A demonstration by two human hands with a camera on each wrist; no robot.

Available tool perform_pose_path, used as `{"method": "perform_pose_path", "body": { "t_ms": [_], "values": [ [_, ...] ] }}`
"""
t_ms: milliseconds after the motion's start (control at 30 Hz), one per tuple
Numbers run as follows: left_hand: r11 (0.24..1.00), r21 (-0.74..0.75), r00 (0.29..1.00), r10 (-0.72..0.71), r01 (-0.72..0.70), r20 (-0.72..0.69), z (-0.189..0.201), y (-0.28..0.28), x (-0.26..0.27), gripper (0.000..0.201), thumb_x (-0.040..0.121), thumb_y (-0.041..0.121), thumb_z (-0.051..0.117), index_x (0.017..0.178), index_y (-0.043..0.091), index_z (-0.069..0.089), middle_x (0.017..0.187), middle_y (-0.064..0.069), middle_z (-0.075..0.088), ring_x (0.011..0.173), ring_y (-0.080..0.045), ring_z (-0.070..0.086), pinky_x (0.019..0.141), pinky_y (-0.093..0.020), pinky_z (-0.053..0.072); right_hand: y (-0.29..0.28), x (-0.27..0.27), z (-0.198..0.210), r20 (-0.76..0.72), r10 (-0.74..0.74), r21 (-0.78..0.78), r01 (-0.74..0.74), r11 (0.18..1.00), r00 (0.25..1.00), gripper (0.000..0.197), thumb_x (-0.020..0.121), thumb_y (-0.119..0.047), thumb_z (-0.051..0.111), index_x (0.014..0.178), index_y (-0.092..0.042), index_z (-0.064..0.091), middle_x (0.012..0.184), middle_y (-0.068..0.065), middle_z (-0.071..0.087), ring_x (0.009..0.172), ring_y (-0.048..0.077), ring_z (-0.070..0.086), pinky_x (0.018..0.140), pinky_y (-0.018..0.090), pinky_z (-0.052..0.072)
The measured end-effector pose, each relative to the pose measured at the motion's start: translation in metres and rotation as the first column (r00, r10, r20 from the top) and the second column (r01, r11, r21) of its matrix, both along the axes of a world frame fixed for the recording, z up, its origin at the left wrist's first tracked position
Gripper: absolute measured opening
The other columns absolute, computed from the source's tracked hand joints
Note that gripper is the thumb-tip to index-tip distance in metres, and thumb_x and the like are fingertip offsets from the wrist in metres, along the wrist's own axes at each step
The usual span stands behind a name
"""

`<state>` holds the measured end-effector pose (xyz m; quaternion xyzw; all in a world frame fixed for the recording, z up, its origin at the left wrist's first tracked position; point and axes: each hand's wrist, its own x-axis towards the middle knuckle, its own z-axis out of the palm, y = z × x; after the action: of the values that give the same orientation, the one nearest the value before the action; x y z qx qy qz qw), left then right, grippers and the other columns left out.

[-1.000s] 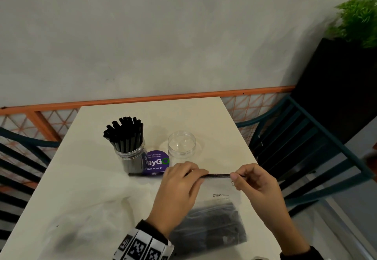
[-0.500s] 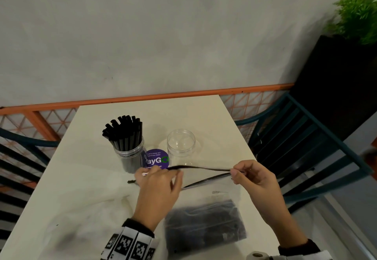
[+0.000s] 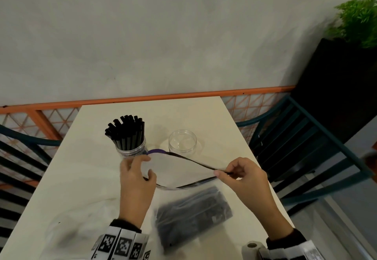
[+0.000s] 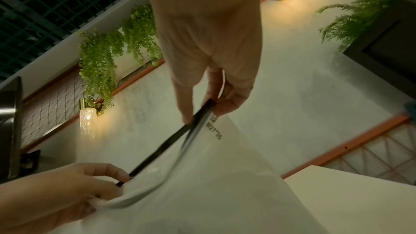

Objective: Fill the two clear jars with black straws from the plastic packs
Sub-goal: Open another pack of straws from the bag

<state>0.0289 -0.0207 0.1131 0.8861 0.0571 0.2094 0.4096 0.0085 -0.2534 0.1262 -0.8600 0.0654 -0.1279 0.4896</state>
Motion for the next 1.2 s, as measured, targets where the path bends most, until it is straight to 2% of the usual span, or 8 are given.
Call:
{"method": "perform_pose_path", "body": {
  "t_ms": [100, 267, 433, 667, 833, 933, 1067, 1200],
  "values": [
    [0.975, -0.215, 0.995, -0.071, 0.055, -0.066, 0.005, -0.002, 0.002, 0.015, 0.076, -0.001, 0.064, 0.079, 0.014, 0.064, 0.068, -0.003, 0.057, 0.055, -0.007, 0.048, 0.056, -0.005, 0.039, 0.002, 0.011, -0.003, -0.005, -0.087, -0.016, 0.087, 0.996, 0.996, 0.016, 0.071, -0.017, 0.079, 0.075, -0.016, 0.064, 0.088, 0.000, 0.059, 0.068, 0.009, 0.062, 0.059, 0.009, 0.048],
    [0.709, -0.657, 0.897, -0.428, 0.256, -0.113, 0.012, -0.012, -0.001, 0.023, 0.076, 0.000, 0.067, 0.073, 0.021, 0.060, 0.074, -0.007, 0.053, 0.071, -0.019, 0.044, 0.068, -0.029, 0.040, 0.011, 0.030, -0.014, -0.133, -0.074, 0.230, 0.104, 0.968, 0.988, 0.009, 0.080, -0.002, 0.066, 0.082, -0.010, 0.069, 0.086, 0.006, 0.067, 0.073, 0.016, 0.063, 0.060, 0.006, 0.047],
    [0.936, -0.252, 0.936, -0.296, 0.245, -0.191, -0.002, 0.005, 0.007, 0.038, 0.072, -0.008, 0.062, 0.086, 0.027, 0.054, 0.100, -0.006, 0.056, 0.079, -0.013, 0.050, 0.071, -0.016, 0.043, 0.009, 0.033, -0.003, -0.303, 0.202, 0.829, 0.153, 0.537, 0.931, 0.011, 0.090, 0.001, 0.049, 0.092, -0.006, 0.058, 0.076, 0.009, 0.066, 0.066, 0.017, 0.064, 0.068, 0.029, 0.054],
    [0.995, 0.102, 0.981, 0.010, 0.010, -0.192, -0.020, 0.016, 0.007, 0.022, 0.078, 0.007, 0.064, 0.094, 0.021, 0.070, 0.100, -0.006, 0.041, 0.091, -0.026, 0.046, 0.083, -0.026, 0.032, -0.001, 0.028, -0.004, -0.264, 0.329, 0.961, 0.220, 0.164, 0.907, 0.017, 0.091, -0.002, 0.038, 0.094, -0.011, 0.052, 0.069, 0.007, 0.064, 0.060, 0.018, 0.060, 0.062, 0.029, 0.055],
    [0.923, -0.379, 0.917, -0.202, 0.060, -0.345, -0.022, 0.015, 0.012, 0.020, 0.087, 0.005, 0.055, 0.099, 0.017, 0.066, 0.091, -0.011, 0.064, 0.084, -0.027, 0.061, 0.073, -0.028, 0.050, 0.013, 0.024, -0.008, -0.317, 0.343, 0.842, 0.095, 0.532, 0.884, 0.020, 0.094, -0.013, 0.047, 0.088, -0.003, 0.064, 0.082, 0.005, 0.065, 0.076, 0.017, 0.061, 0.075, 0.031, 0.049],
    [0.695, -0.717, 0.884, -0.363, 0.045, -0.296, -0.011, 0.009, 0.010, 0.019, 0.088, -0.001, 0.051, 0.095, 0.012, 0.064, 0.087, -0.009, 0.068, 0.082, -0.021, 0.062, 0.068, -0.021, 0.054, 0.018, 0.021, -0.016, -0.377, 0.256, 0.328, -0.130, 0.935, 0.890, 0.009, 0.091, -0.017, 0.055, 0.099, -0.012, 0.058, 0.086, -0.004, 0.057, 0.074, 0.007, 0.053, 0.064, 0.009, 0.044],
    [0.403, -0.914, 0.866, -0.472, 0.047, -0.164, -0.001, 0.004, 0.011, 0.023, 0.089, -0.004, 0.041, 0.091, 0.009, 0.060, 0.073, -0.003, 0.067, 0.071, -0.016, 0.061, 0.066, -0.026, 0.055, 0.020, 0.022, -0.028, -0.276, 0.056, -0.173, -0.107, 0.979, 0.960, 0.010, 0.098, -0.023, 0.041, 0.106, -0.017, 0.042, 0.071, -0.009, 0.047, 0.062, 0.001, 0.045, 0.048, 0.011, 0.036],
    [0.106, -0.994, 0.897, -0.439, -0.012, -0.058, 0.000, 0.006, 0.013, 0.026, 0.086, -0.007, 0.036, 0.084, 0.011, 0.053, 0.074, -0.007, 0.066, 0.064, -0.015, 0.065, 0.056, -0.025, 0.057, 0.015, 0.024, -0.036, -0.329, 0.041, -0.272, -0.136, 0.952, 0.944, 0.017, 0.098, -0.026, 0.039, 0.095, -0.012, 0.047, 0.076, 0.001, 0.052, 0.063, 0.012, 0.046, 0.051, 0.018, 0.031]
  ]
}}
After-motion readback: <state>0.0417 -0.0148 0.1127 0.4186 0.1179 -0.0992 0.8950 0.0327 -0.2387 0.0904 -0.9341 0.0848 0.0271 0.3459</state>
